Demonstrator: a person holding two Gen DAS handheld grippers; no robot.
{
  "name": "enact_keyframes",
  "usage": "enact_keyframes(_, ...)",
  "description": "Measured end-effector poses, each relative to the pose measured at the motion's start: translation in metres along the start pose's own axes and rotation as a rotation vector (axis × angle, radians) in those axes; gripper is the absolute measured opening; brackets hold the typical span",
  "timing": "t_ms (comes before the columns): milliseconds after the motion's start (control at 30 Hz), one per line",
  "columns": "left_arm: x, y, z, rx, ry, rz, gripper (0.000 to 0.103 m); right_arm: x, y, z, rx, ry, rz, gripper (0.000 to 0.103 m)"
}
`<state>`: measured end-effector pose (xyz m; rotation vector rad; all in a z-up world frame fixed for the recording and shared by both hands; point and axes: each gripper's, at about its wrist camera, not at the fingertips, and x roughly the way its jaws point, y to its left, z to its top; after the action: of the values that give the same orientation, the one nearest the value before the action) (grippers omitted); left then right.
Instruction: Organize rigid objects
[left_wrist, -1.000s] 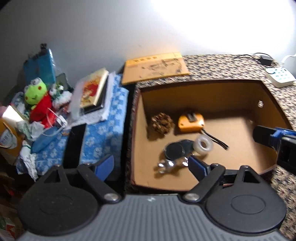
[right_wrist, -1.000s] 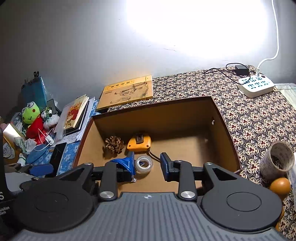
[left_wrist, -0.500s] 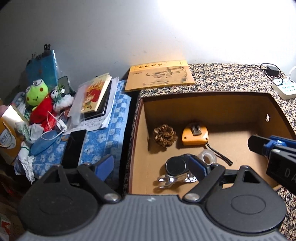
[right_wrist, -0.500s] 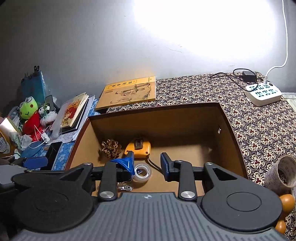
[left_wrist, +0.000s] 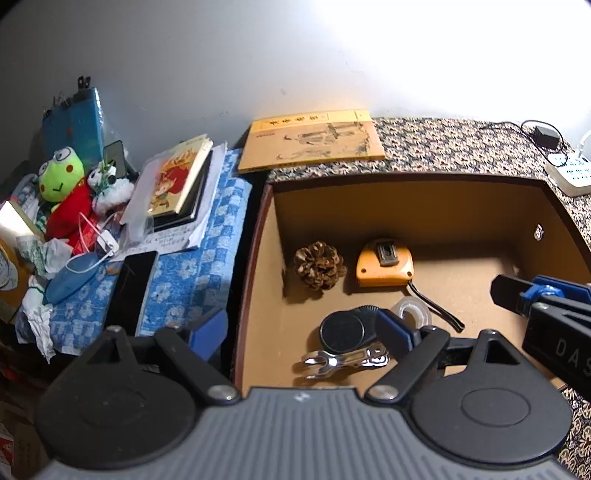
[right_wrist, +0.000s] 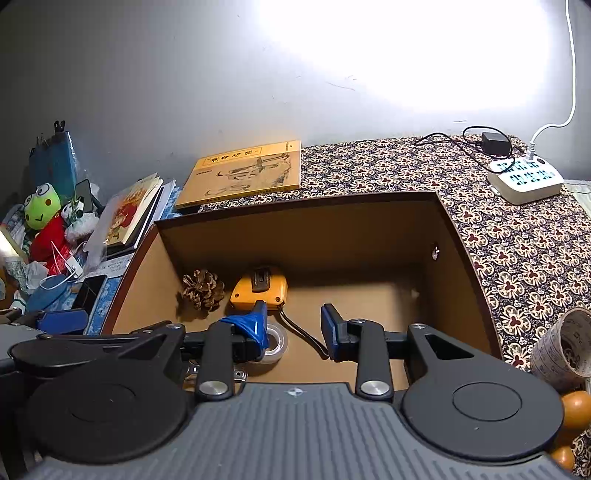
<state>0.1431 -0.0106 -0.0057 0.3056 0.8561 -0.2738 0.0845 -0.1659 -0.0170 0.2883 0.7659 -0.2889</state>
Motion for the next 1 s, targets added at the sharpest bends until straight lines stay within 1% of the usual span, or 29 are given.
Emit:
enact_keyframes(233, 0.008, 0.001, -0.001, -0.015, 0.009, -0.004, 0.088, 0.006, 0.002, 0.001, -0.008, 0.008, 0.018, 0.015)
enact_keyframes(367, 0.011, -0.002, -0.001, -0.002, 0.010, -0.001, 0.088, 0.011, 0.001, 0.001, -0.002, 0.014, 0.022, 0.015)
enact_keyframes(533, 0.012, -0.006, -0.002, 0.011, -0.002, 0.021, 0.087, 0.015, 0.000, -0.001, -0.003, 0.025, 0.017, 0.015)
enact_keyframes(633, 0.011, -0.006, -0.001, 0.003, -0.009, 0.018, 0.085, 0.017, -0.001, 0.000, 0.000, 0.026, 0.018, 0.015)
enact_keyframes(800, 0.004, -0.008, 0.002, 0.013, -0.047, 0.028, 0.084, 0.015, -0.004, 0.002, 0.012, 0.008, 0.022, 0.015)
enact_keyframes(1000, 0.005, -0.011, 0.001, 0.018, -0.038, 0.015, 0.084, 0.016, -0.008, 0.002, 0.024, 0.011, 0.019, 0.016)
